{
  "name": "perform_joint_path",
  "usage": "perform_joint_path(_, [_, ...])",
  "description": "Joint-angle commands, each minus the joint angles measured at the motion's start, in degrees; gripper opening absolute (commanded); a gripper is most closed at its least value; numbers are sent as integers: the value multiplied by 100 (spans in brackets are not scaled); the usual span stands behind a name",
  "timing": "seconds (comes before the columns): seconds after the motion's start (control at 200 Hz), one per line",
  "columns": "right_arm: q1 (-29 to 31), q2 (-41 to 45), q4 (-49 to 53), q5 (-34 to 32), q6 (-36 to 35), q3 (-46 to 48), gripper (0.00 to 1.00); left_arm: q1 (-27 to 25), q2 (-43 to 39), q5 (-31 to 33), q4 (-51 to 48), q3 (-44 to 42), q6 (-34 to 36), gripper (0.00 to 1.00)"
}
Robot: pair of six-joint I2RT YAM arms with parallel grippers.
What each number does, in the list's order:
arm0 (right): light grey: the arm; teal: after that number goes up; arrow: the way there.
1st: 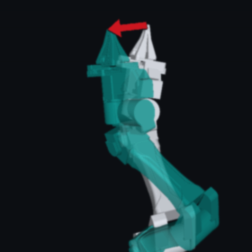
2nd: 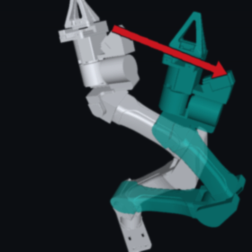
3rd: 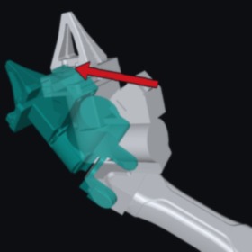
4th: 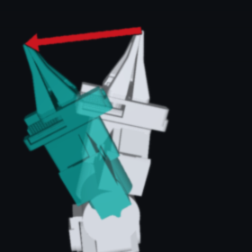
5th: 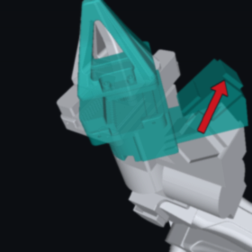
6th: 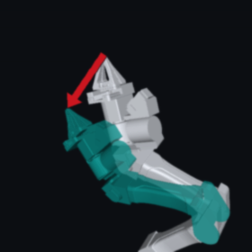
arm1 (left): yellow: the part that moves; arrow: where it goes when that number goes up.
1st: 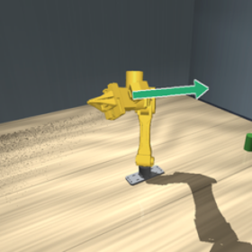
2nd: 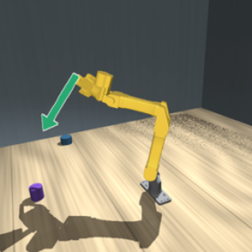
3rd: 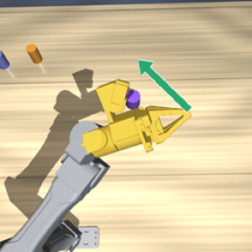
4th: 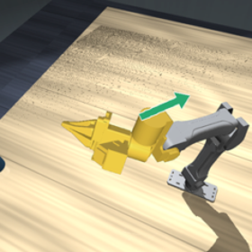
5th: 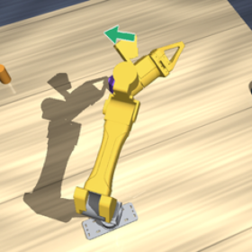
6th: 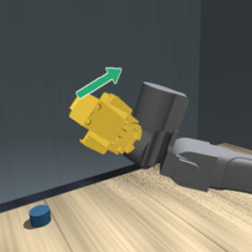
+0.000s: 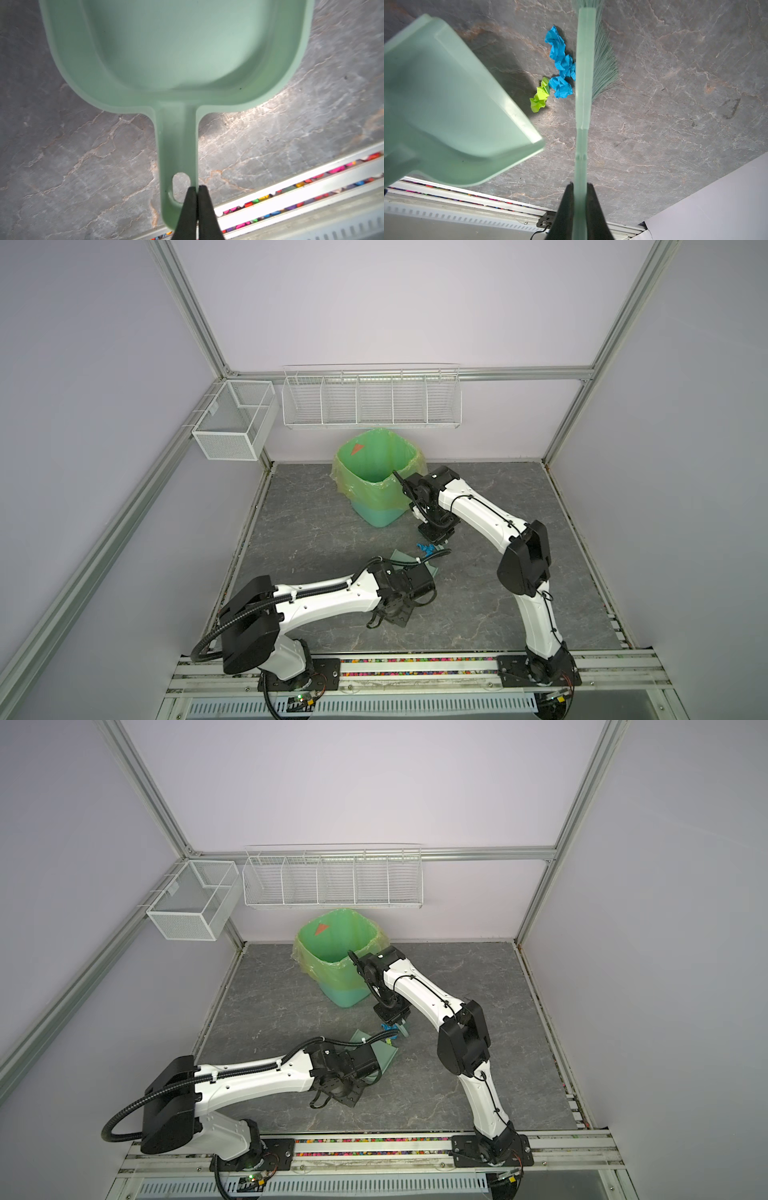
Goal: Sweep away the paper scraps from the table
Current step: 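Sweep the blue and lime scraps into the dustpan with the right gripper's brush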
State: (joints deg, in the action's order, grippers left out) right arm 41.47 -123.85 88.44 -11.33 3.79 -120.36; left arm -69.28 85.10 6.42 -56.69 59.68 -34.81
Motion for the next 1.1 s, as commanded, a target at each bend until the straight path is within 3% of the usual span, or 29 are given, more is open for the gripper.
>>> perform_joint_path(0.0, [54,168,-22,253,-146,-57,7,35,-126,139,-380,141,-118,0])
perform_joint_path(0.735, [-42,-123,146,-148,-230,-611,7,45,411,-365,-325,104,118,0])
perform_joint_path(1.095, [-19,-202,174,114,-256,-549,7,215,614,-623,-121,65,292,0])
